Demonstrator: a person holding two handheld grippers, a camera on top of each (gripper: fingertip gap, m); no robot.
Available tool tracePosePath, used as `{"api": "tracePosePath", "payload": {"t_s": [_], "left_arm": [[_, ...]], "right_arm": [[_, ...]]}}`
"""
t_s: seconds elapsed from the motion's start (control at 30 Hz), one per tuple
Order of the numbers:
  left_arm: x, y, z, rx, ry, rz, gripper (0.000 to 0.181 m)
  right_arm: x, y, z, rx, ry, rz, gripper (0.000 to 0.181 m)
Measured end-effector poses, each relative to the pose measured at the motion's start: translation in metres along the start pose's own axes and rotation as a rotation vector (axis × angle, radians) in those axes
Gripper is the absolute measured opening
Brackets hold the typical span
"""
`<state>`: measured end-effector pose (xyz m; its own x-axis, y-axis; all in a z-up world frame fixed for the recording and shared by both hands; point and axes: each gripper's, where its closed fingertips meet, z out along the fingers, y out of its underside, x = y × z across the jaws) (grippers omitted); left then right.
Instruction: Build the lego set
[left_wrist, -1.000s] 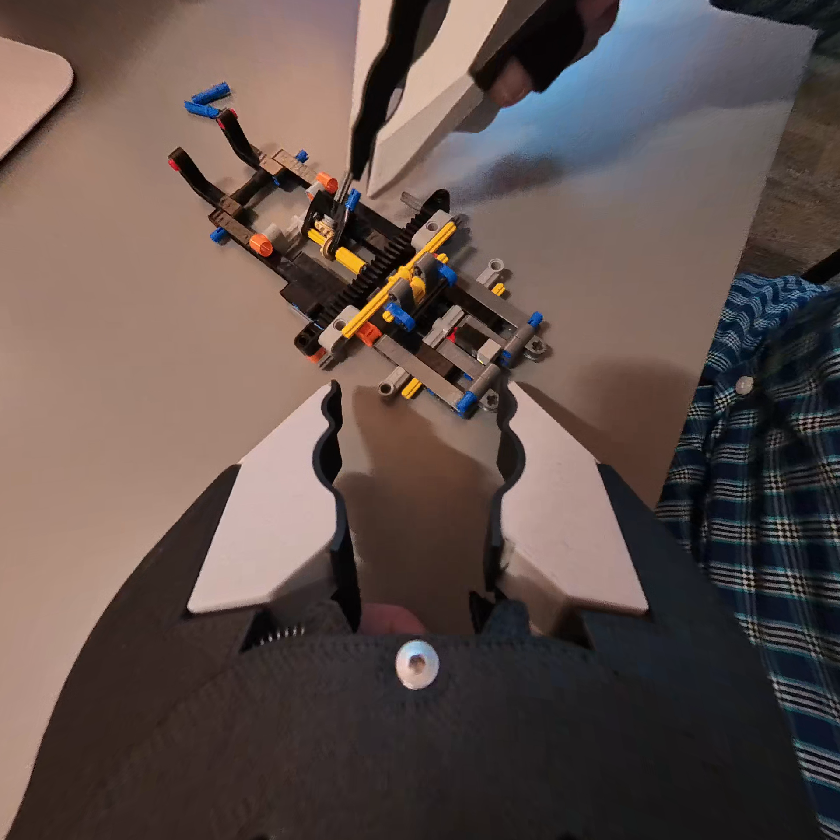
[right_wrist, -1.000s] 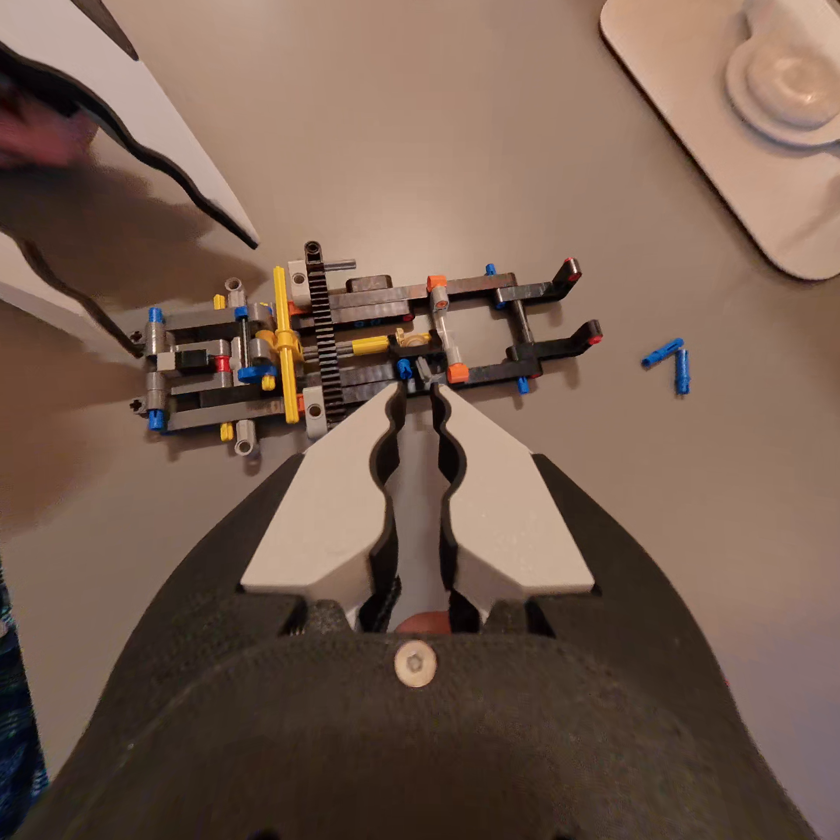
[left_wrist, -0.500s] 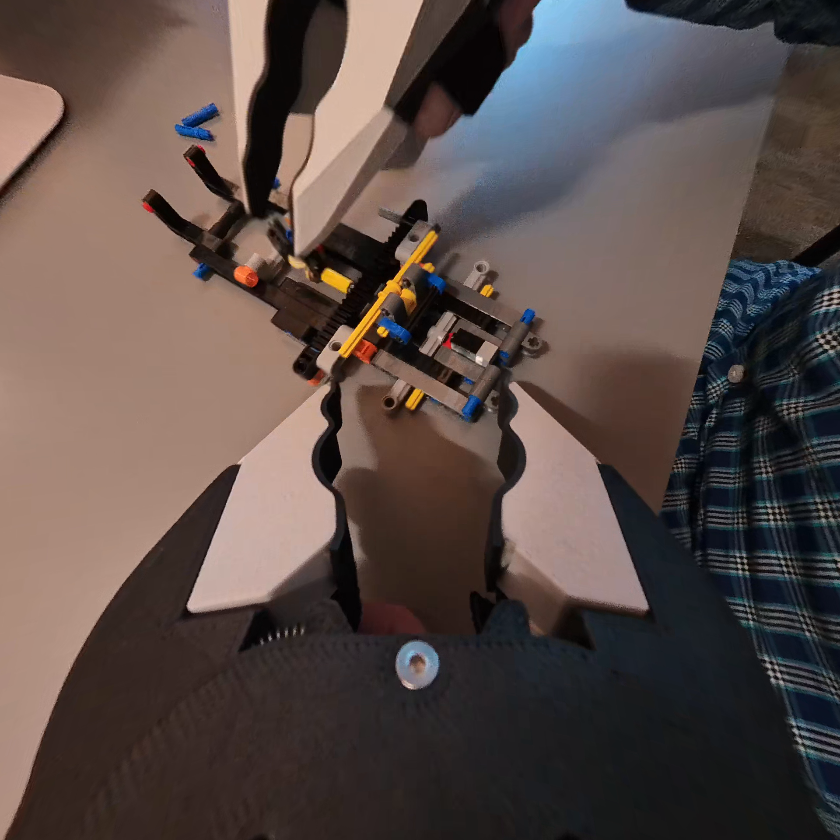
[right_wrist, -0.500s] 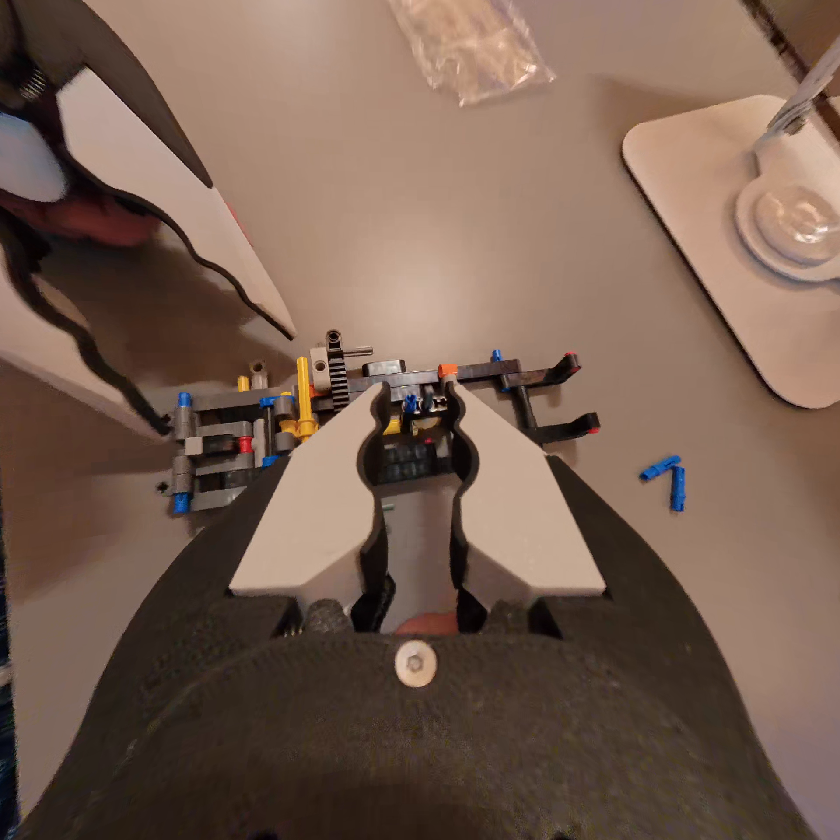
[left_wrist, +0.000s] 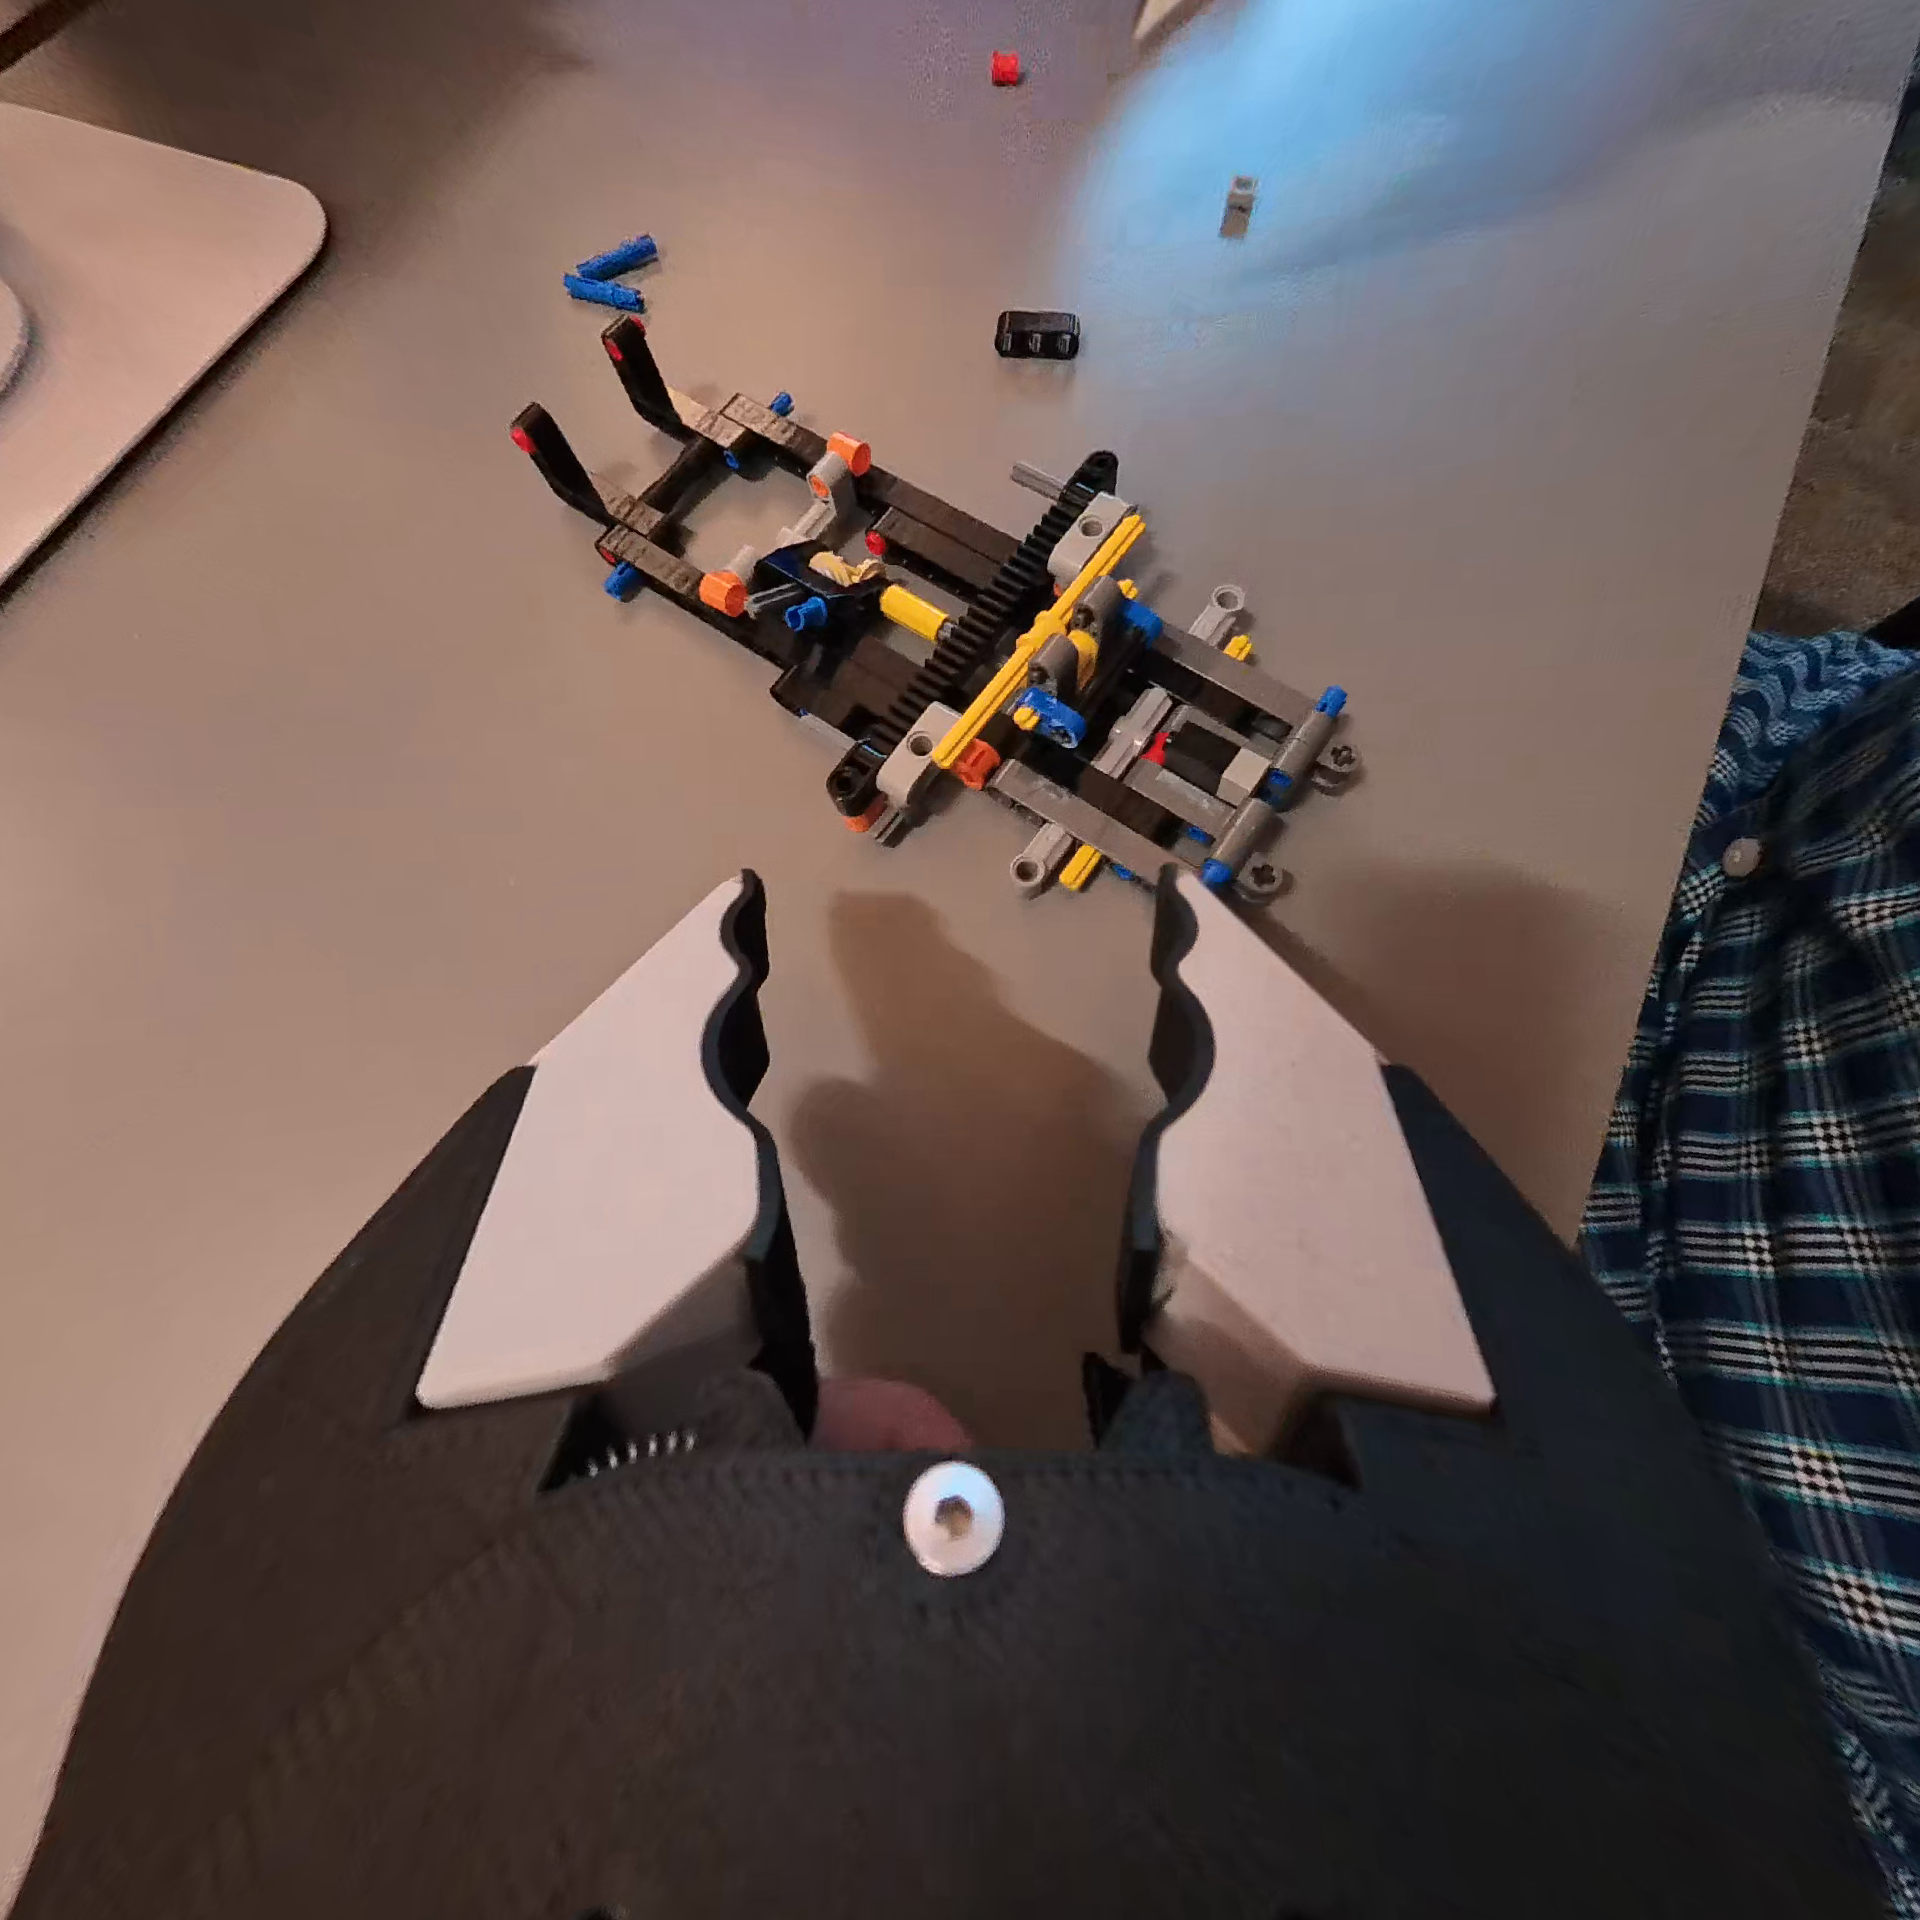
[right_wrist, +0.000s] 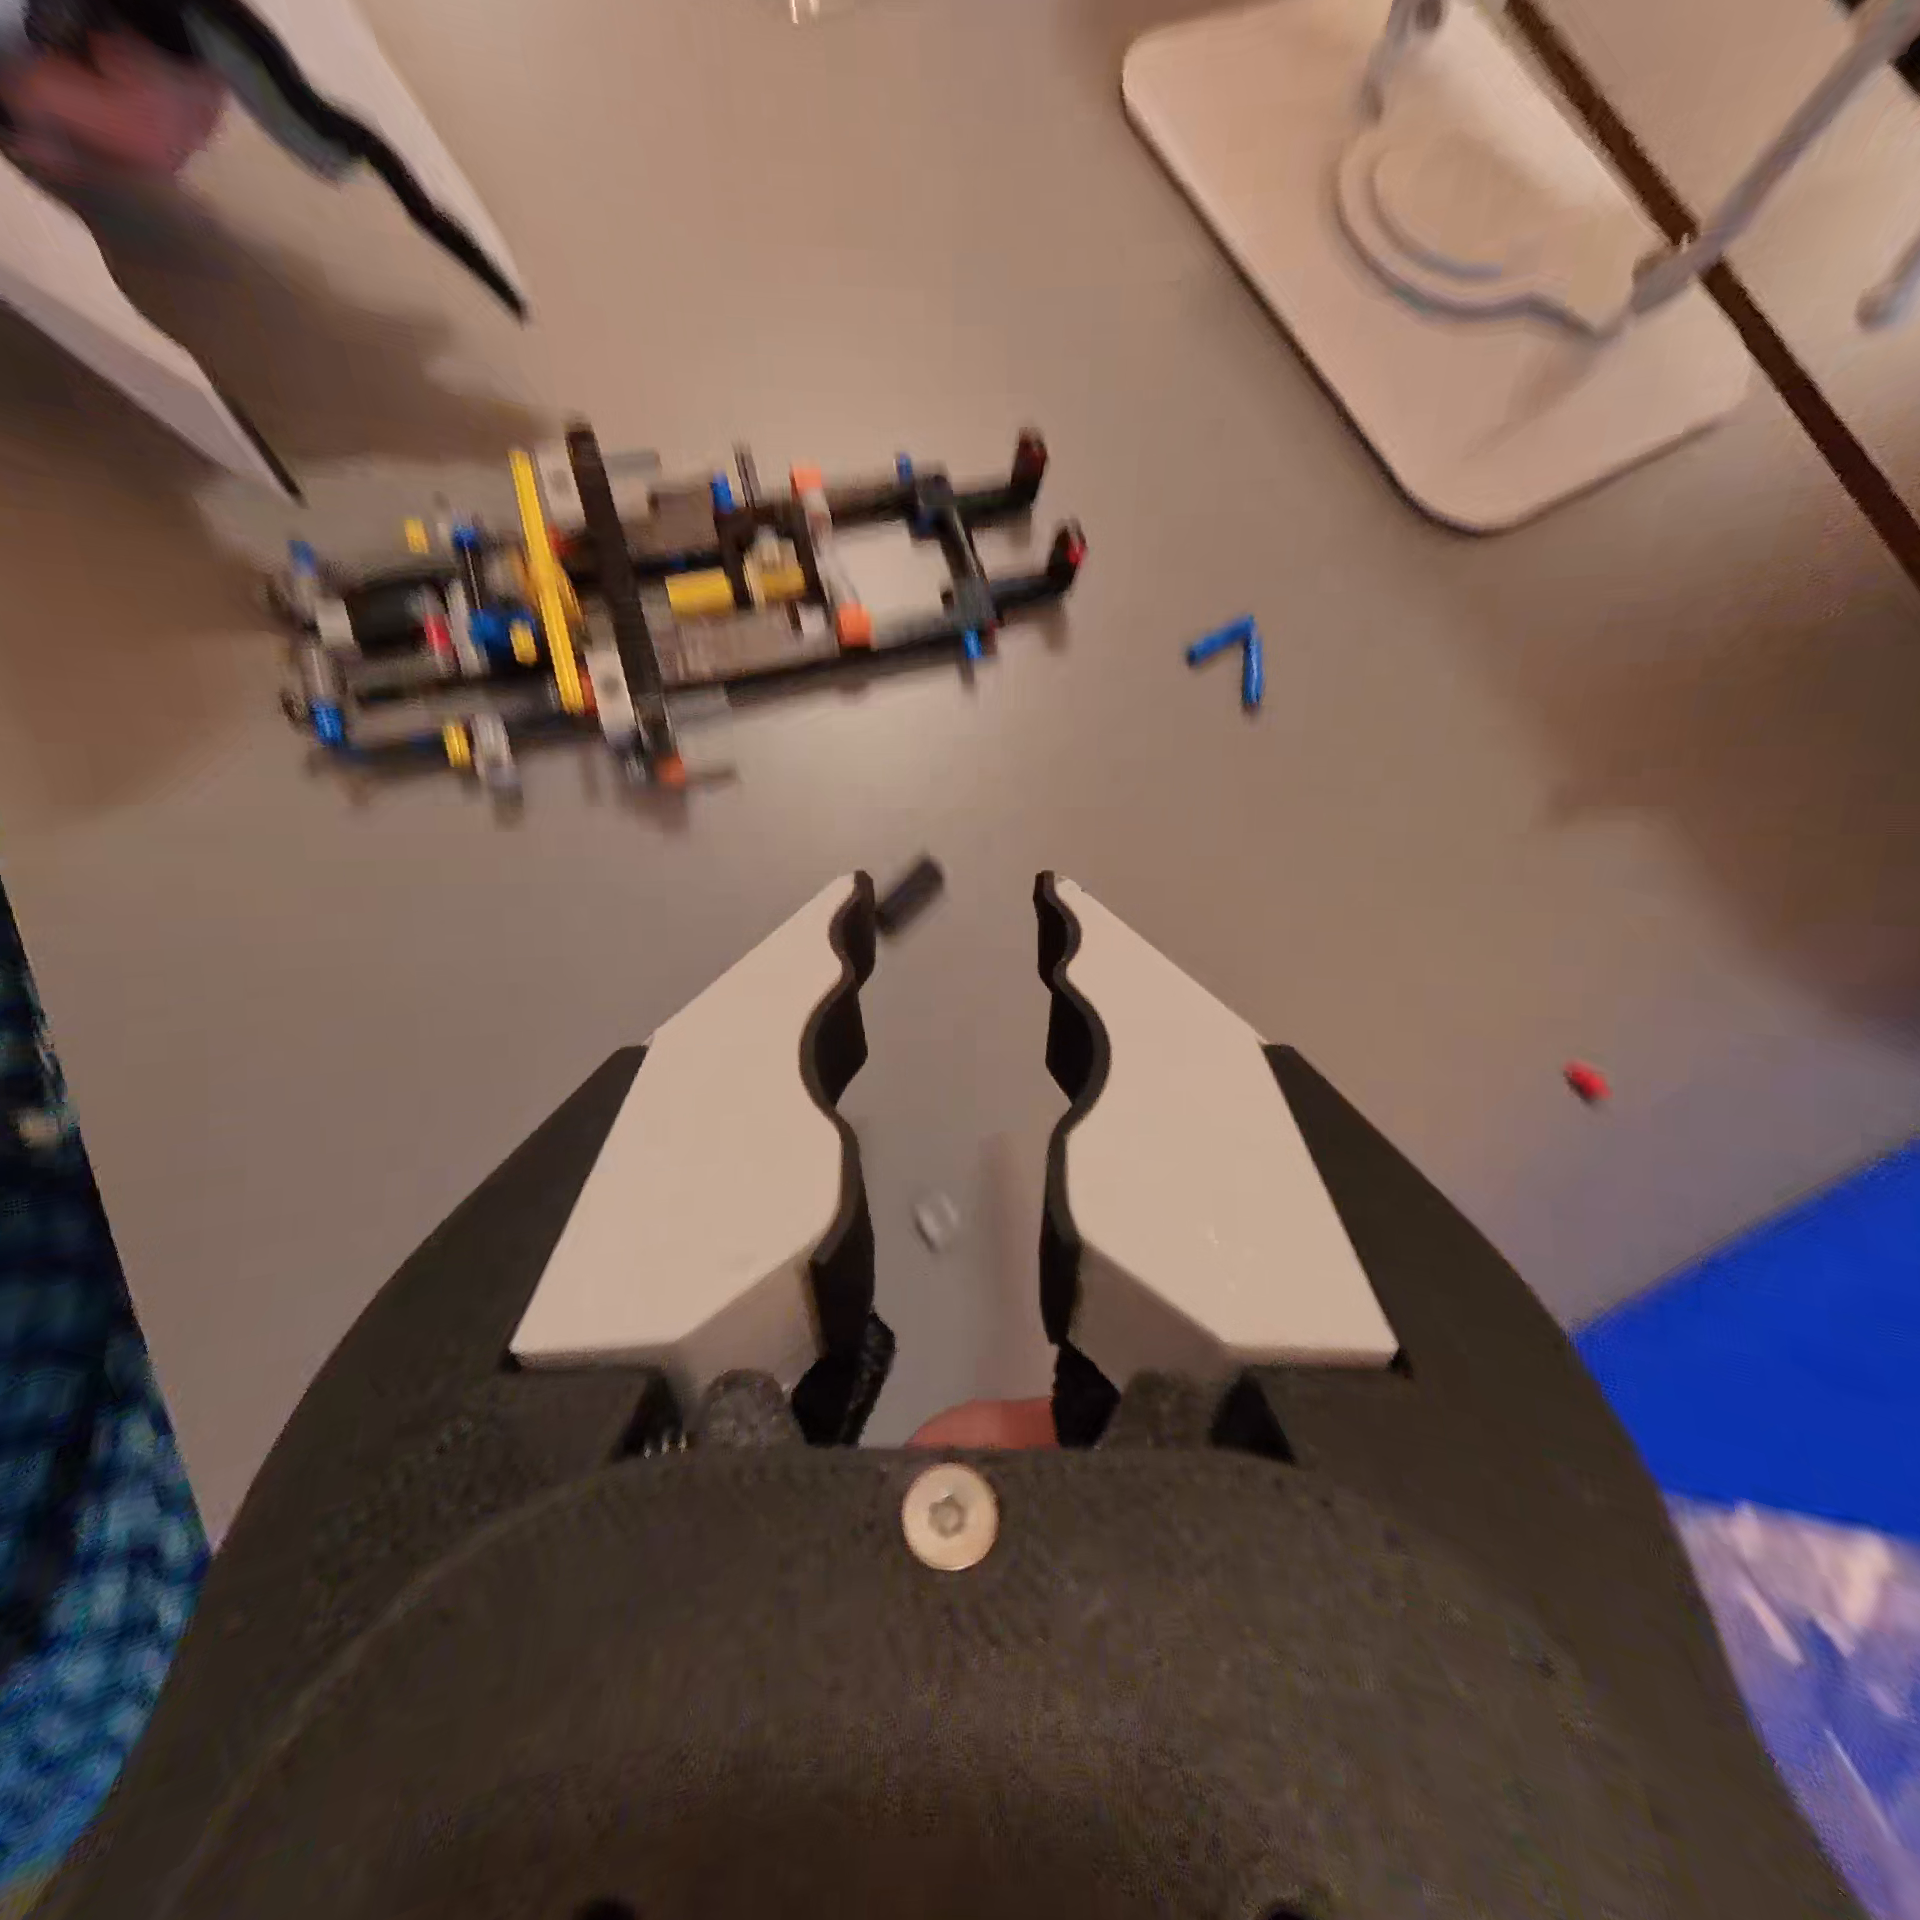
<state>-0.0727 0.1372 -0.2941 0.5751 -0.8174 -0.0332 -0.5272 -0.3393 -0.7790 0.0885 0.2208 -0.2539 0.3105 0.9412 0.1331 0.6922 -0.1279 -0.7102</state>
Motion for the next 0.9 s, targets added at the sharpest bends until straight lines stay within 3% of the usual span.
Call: {"api": "tracePosePath", "payload": {"t_s": [0.03,0.2,0.37,0.57,0.9], "left_arm": [[0.003,0.000,0.002,-0.006,0.007,0.012,0.075],[0.010,-0.001,0.011,-0.021,0.016,0.042,0.082],[0.017,0.001,0.016,-0.036,0.040,0.063,0.080],[0.016,-0.002,0.015,-0.021,0.030,0.059,0.080],[0.012,-0.001,0.013,-0.010,0.023,0.047,0.080]], "right_arm": [[0.006,0.015,-0.009,-0.044,0.033,-0.022,0.029],[0.021,0.068,-0.038,-0.107,0.106,0.025,0.035],[0.000,0.095,-0.031,-0.146,0.035,0.051,0.037],[-0.006,0.089,-0.007,-0.118,0.059,0.067,0.029],[0.002,0.077,0.009,-0.100,0.064,0.062,0.007]]}}
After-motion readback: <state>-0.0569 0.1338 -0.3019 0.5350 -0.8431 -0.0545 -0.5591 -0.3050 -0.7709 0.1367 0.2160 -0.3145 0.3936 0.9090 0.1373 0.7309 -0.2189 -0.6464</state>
